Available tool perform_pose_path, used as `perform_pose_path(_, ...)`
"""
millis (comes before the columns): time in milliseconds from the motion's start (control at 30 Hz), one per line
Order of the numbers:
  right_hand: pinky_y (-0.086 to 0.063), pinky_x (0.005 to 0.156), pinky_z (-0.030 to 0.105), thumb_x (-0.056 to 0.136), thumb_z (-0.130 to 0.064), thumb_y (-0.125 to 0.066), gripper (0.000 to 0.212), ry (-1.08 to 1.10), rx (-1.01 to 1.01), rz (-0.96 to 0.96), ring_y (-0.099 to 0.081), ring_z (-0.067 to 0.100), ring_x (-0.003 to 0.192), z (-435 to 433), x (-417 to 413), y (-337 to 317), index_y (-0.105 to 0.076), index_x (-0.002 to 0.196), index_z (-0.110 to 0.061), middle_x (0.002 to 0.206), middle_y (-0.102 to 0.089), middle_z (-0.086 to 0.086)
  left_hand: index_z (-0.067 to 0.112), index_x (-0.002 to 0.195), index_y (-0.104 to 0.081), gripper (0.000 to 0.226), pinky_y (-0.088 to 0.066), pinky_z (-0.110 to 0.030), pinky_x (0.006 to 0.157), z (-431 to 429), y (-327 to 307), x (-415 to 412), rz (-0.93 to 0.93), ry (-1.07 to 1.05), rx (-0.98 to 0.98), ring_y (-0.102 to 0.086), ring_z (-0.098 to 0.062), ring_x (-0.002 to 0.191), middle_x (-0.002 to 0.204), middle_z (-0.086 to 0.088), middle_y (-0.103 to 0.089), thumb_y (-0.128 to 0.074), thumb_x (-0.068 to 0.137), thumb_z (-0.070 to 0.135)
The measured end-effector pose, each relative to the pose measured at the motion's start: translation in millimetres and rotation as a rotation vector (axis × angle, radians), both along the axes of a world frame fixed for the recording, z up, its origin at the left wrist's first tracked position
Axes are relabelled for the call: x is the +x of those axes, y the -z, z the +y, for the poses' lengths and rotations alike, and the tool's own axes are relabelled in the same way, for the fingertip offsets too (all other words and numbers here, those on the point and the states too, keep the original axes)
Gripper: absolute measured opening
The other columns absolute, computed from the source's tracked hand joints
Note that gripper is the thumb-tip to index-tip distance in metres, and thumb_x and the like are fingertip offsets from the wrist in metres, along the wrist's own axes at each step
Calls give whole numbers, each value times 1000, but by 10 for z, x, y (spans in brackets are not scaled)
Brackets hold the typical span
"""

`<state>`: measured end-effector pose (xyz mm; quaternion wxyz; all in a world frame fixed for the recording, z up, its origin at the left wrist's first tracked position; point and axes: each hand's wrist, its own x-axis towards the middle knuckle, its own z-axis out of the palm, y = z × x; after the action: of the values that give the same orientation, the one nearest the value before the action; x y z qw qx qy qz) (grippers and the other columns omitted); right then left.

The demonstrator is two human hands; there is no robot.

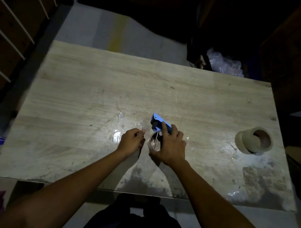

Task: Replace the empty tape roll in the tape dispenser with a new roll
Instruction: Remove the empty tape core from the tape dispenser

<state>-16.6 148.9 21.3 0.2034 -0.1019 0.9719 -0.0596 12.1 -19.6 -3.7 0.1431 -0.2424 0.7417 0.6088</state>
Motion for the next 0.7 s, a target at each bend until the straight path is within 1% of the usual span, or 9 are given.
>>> perform_pose_path(133,-53,76,39,71,-58,-70,79,117,-150,94,-48,32,110,-14,-2,27,-36,138,-32,129,-40,10,20,72,-55,32,-43,-27,52,-53,-64,21,-1,-40,72,-58,-19,58,70,-6,-61,-55,99,37)
perform_pose_path(200,-53,70,34,73,-57,-72,66,201,-205,74,-49,28,106,8,12,32,-50,127,-28,124,-41,8,18,76,-57,30,-42,-25,50,-77,-120,34,-4,-31,72,-55,-14,55,70,-4,-61,-54,100,35)
perform_pose_path(267,-52,66,31,73,-57,-72,51,218,-202,58,-53,26,100,34,40,33,-61,107,-20,121,-42,7,15,79,-58,29,-41,-21,47,-95,-139,44,-15,-20,77,-54,-12,54,69,-2,-60,-54,100,34)
perform_pose_path(367,-49,61,27,74,-53,-74,39,280,-299,50,-56,20,82,42,67,-1,-62,85,-17,112,-45,5,17,81,-60,27,-44,-24,52,-83,-193,46,-27,-9,112,-58,-15,61,72,-2,-61,-55,99,36)
perform_pose_path(433,-42,59,21,75,-47,-77,34,360,-468,59,-56,12,73,9,59,-56,-63,74,-17,100,-56,4,15,86,-62,28,-46,-27,58,-53,-217,34,-48,0,143,-58,-19,67,76,-5,-61,-53,99,38)
perform_pose_path(467,-44,59,21,76,-46,-78,34,393,-581,58,-59,9,70,-14,60,-99,-64,71,-16,90,-63,4,14,88,-61,30,-45,-27,57,-27,-261,34,-56,0,176,-57,-19,66,75,-6,-61,-51,100,39)
perform_pose_path(533,-56,61,34,79,-41,-78,37,473,-851,0,-68,17,68,-60,101,-252,-64,71,-8,75,-67,10,12,96,-61,38,-45,-25,54,29,-407,23,-107,-35,330,-58,-18,60,70,-4,-64,-45,101,45)
perform_pose_path(633,-61,71,45,86,-28,-73,33,590,-1138,-127,-71,32,79,-122,211,-518,-62,79,2,86,-67,24,13,110,-67,51,-55,-41,79,62,-652,-38,-165,-170,704,-73,-27,86,93,-10,-77,-41,99,56)
perform_pose_path(700,-62,73,43,89,-25,-68,28,633,-1248,-222,-71,32,86,-169,288,-675,-62,83,2,92,-68,23,11,114,-66,53,-55,-48,83,46,-807,-88,-142,-250,887,-73,-30,92,101,-14,-77,-42,98,56)
